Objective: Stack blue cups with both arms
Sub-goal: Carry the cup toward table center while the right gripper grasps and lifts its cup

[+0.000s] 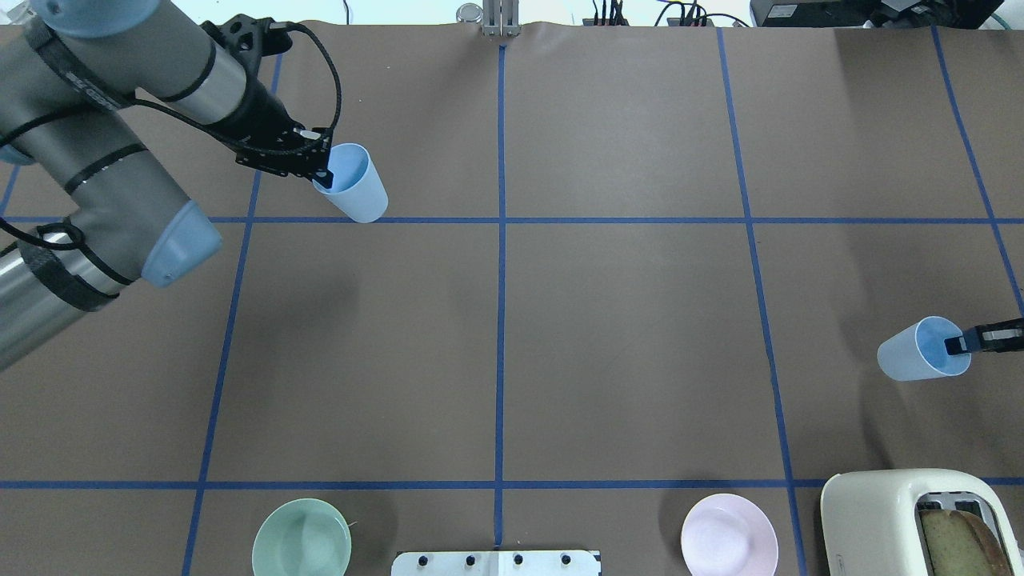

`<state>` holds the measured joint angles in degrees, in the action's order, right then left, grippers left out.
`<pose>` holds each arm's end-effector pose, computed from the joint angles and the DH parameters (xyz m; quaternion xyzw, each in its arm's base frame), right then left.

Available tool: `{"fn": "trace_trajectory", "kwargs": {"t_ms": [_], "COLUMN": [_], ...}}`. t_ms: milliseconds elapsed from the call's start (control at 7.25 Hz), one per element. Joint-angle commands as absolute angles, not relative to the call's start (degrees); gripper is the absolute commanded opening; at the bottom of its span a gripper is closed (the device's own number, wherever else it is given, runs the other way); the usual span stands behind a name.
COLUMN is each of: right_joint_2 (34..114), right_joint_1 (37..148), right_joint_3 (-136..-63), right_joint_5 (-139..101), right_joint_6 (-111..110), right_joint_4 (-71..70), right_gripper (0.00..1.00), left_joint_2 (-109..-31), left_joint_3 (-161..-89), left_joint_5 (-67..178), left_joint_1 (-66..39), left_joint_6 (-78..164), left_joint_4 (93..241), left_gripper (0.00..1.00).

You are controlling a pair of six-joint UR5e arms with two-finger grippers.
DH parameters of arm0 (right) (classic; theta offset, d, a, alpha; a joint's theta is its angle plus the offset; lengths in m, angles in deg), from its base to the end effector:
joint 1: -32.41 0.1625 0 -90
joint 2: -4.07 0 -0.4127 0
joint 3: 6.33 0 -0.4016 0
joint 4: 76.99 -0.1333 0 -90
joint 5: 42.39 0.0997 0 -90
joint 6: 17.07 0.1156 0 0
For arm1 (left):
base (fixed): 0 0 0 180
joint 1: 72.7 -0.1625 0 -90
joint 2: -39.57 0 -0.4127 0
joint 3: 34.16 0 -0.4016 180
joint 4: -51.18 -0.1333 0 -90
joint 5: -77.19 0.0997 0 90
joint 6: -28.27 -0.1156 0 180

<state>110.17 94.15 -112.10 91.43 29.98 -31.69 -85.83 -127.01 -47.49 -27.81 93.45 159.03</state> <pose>-0.1504 -0.3923 0.5512 0.0663 -0.4876 0.0012 0.8706 0.4404 -0.5341 0.2205 0.0407 0.5187 -0.0088 0.8540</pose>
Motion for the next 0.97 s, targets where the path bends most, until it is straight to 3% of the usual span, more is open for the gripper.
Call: {"fn": "trace_trajectory", "kwargs": {"t_ms": [0, 552, 828], "right_joint_2": [104.2, 91.6, 89.2], "right_joint_1": [97.3, 101.5, 102.4], "right_joint_3": [-113.6, -117.4, -117.5], "right_joint_5": [92.6, 95.5, 96.0], "right_joint_6": [30.0, 29.3, 29.2], "right_joint_4": [-22.5, -3.3, -0.5], "right_gripper": [0.0, 0.0, 0.0], "left_joint_2": [-88.0, -88.7, -89.2], "left_joint_3": [-127.1, -127.1, -126.9], "left_joint_5": [-42.6, -36.8, -33.7], "left_joint_1": [-33.3, -40.3, -43.2], "left_joint_6": [98.9, 99.9, 101.7], "left_joint_4": [159.0, 158.9, 158.8], "left_gripper": [0.0, 0.0, 0.0]}}
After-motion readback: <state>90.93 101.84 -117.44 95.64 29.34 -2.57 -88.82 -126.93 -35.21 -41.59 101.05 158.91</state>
